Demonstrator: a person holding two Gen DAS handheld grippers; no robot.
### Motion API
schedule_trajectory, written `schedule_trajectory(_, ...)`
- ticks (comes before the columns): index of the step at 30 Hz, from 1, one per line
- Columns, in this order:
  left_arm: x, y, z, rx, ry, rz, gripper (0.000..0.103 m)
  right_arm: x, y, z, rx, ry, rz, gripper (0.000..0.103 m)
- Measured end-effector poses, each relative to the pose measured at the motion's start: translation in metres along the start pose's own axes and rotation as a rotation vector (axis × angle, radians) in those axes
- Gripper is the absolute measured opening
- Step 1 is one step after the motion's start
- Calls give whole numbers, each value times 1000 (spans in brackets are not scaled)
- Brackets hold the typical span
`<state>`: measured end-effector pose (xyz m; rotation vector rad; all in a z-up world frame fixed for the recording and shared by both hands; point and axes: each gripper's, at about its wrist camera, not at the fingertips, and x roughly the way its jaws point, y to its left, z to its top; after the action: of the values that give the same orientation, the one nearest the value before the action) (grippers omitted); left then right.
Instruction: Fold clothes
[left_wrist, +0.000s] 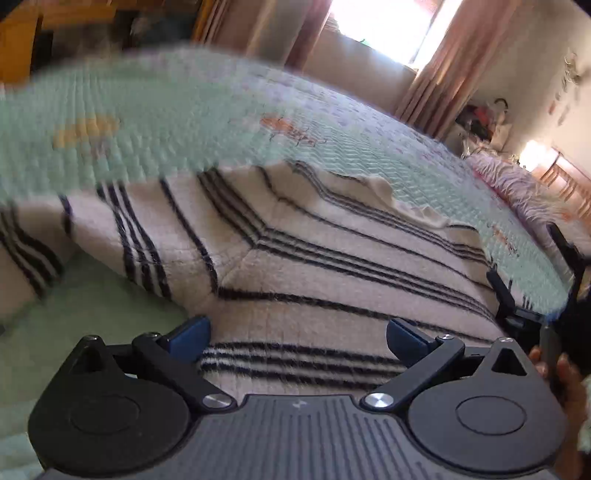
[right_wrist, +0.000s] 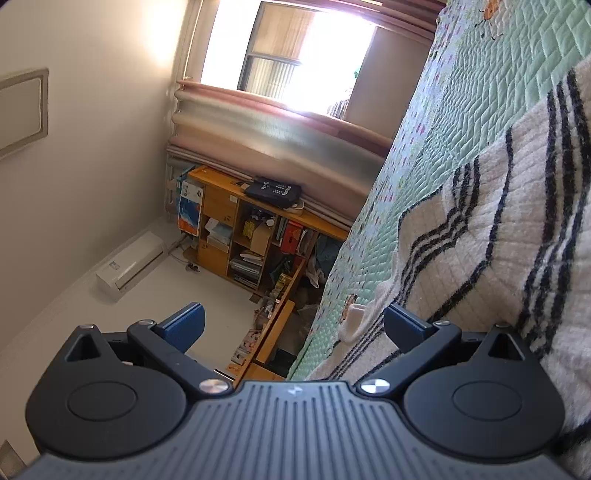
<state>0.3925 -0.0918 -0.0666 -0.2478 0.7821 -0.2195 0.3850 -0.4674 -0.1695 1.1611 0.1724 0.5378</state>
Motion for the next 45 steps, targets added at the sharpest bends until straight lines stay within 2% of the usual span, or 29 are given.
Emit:
schedule_trajectory(2, -8, 0, -7, -16, 6, 8, 93, 0, 1, -1, -6, 1, -3, 102)
schedule_trajectory(4, -15, -1, -14, -32, 12, 17, 103, 0, 3, 0, -2, -2, -4, 102)
schedule_trajectory(7, -27, -2, -24, -56, 21, 29, 102, 0, 3, 0, 3, -5, -5, 102)
schedule_trajectory(8, -31, -2, -28, -63, 24, 33, 101, 0, 3, 0, 2, -5, -4, 102)
schedule_trajectory(9, -31, 5, -34, -98, 27, 27, 95, 0, 2, 0, 3, -5, -2, 102)
schedule_trajectory(11, -47, 6, -45, -99, -58, 11, 95, 0, 1, 0, 4, -6, 1, 102)
schedule_trajectory(14, -66, -6, -51, -104, -102, -85, 102, -1, -1, 0, 13, -12, 5, 102)
schedule_trajectory(16, -75, -14, -57, -103, -129, -166, 102, -2, -2, -1, 18, -13, 7, 102)
schedule_trajectory(17, -70, -14, -61, -90, -120, -135, 102, -2, -3, -1, 21, -14, 9, 102)
schedule_trajectory(19, -36, 0, -66, -108, -58, 7, 101, -3, -3, -1, 23, -16, 11, 102)
schedule_trajectory(24, -66, 18, -59, -221, -137, -55, 101, -4, -4, -1, 26, -19, 12, 102)
schedule_trajectory(26, -90, 24, -61, -216, -260, -78, 102, -5, -3, 0, 28, -20, 13, 102)
schedule_trajectory(27, -101, 30, -64, -230, -319, -54, 102, -5, -3, 0, 31, -21, 15, 102)
schedule_trajectory(29, -115, 56, -70, -356, -382, 17, 102, -6, -5, 1, 36, -24, 18, 102)
schedule_trajectory(33, -119, 134, -96, -800, -378, -11, 102, -7, -6, 0, 36, -25, 18, 102)
schedule_trajectory(35, -130, 154, -114, -942, -438, 25, 102, -7, -7, 1, 33, -24, 17, 102)
schedule_trajectory(38, -147, 163, -131, -1002, -520, 89, 102, -7, -7, 1, 32, -23, 15, 102)
schedule_trajectory(41, -151, 170, -141, -1029, -575, 116, 102, -7, -7, 0, 28, -21, 14, 102)
schedule_trajectory(43, -139, 177, -133, -1013, -568, 121, 102, -7, -6, 0, 27, -20, 12, 102)
schedule_trajectory(45, -138, 174, -132, -959, -593, 141, 102, -7, -5, 0, 26, -20, 11, 103)
